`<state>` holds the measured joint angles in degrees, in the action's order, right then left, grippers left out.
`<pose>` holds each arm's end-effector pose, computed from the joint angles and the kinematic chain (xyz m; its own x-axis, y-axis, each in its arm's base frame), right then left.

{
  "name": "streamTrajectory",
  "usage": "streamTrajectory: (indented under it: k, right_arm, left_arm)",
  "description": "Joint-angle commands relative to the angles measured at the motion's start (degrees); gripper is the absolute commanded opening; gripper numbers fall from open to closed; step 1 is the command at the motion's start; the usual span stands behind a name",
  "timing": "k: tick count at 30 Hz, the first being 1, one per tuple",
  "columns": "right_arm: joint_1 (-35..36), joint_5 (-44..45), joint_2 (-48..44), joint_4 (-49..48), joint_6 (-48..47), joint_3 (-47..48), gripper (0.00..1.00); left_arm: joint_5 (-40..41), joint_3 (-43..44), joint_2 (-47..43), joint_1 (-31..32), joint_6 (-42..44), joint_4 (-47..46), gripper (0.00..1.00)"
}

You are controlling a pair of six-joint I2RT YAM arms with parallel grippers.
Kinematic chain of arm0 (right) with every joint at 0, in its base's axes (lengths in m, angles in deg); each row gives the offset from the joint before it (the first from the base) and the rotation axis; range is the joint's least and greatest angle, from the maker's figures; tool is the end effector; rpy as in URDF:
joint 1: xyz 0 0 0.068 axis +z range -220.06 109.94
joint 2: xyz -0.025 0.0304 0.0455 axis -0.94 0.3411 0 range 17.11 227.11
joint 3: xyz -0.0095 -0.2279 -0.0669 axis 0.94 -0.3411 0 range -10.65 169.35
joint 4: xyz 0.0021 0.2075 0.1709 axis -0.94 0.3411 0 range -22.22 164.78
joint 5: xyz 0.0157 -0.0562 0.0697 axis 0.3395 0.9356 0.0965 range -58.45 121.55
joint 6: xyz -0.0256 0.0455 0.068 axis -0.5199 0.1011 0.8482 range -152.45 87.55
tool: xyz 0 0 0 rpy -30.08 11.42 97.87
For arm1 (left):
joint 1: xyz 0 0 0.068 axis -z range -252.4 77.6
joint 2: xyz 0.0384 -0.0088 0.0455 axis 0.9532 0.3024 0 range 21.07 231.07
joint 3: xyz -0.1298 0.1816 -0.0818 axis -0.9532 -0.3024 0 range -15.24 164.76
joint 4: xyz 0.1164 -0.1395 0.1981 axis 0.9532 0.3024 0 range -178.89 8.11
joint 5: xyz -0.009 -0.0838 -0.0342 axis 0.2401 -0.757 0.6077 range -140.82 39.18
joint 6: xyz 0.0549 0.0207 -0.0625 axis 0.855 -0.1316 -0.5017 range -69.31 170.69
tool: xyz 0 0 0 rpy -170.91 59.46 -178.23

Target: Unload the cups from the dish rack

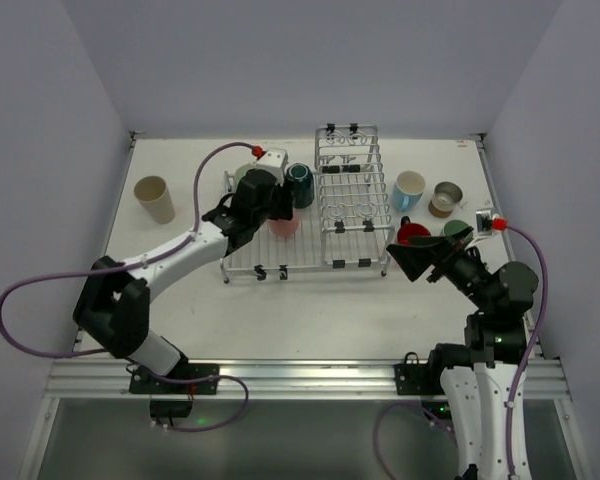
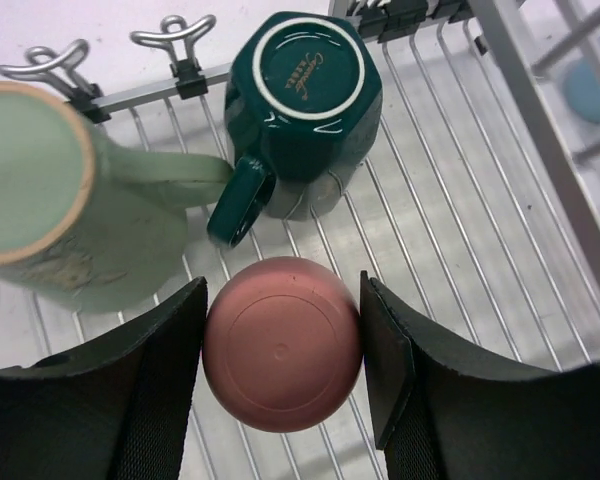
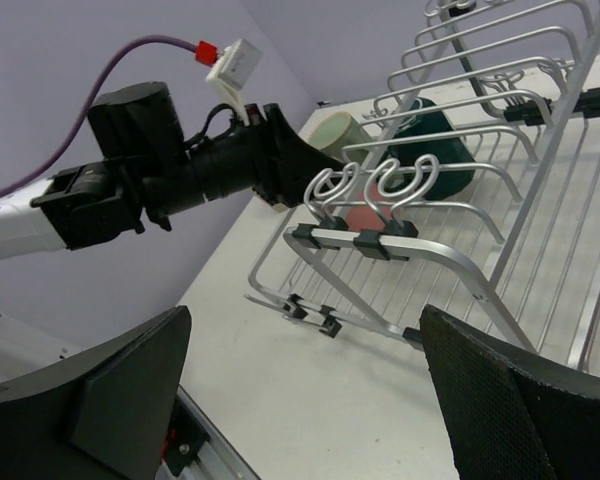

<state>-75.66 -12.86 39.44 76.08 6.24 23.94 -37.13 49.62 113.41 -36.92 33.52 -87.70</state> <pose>0.1759 0.0359 0.3213 -0.3371 0.4819 -0.8088 -0.5308 0.6122 0.5860 0.3448 -0.2238 0.2068 -0.4898 -0.0031 -0.8718 0.2619 0.9533 -0.1506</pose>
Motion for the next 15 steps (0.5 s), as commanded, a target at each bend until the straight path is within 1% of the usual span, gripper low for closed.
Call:
streamTrajectory:
  k: [1,2,3,5,6,8,9,11,12,14,15]
  right_arm:
    - [0.42,-3.76,-0.44,-5.56,7.25,1.97,0.99]
    - [0.59,-4.11,-0.44,-6.88,9.71,1.71,0.99]
    - [1.47,-4.2,-0.27,-9.15,10.77,1.71,0.99]
    - [3.05,-3.42,0.61,-12.23,12.97,1.97,0.99]
    - [5.67,-2.54,0.96,-12.6,13.07,2.23,0.99]
    - [10.94,2.81,3.07,-13.39,12.2,3.11,0.99]
    - [15.84,4.57,4.12,-13.91,11.93,3.46,0.99]
    - [20.44,7.91,7.37,-18.37,12.45,3.56,0.99]
    - [24.81,8.88,8.6,-20.14,12.63,3.56,0.99]
    - [28.88,11.51,12.28,-23.92,12.46,4.96,0.99]
    - [32.81,12.49,13.61,-24.98,12.11,6.35,0.99]
  left_arm:
    - [0.72,-2.28,-12.51,-0.06,-2.25,-2.95,0.26]
    - [0.46,-2.89,-15.05,0.02,-2.69,-2.95,0.25]
    - [0.28,-4.2,-19.86,0.02,-3.22,-2.86,0.25]
    - [-0.86,-5.35,-24.46,0.02,-4.19,-2.77,0.24]
    - [-1.21,-6.49,-28.75,-0.06,-4.54,-2.69,0.24]
    - [-2.53,-7.11,-32.29,-0.06,-5.94,-2.07,0.24]
    - [-3.23,-7.9,-35.61,0.02,-6.47,-1.98,0.24]
    - [-5.77,-8.78,-38.71,0.02,-8.05,-2.51,0.24]
    - [-6.48,-9.66,-41.59,-0.06,-9.88,-2.6,0.24]
    - [-9.11,-11.24,-45.38,0.02,-11.65,-4.0,0.23]
    - [-10.08,-11.77,-46.62,0.02,-13.4,-4.61,0.23]
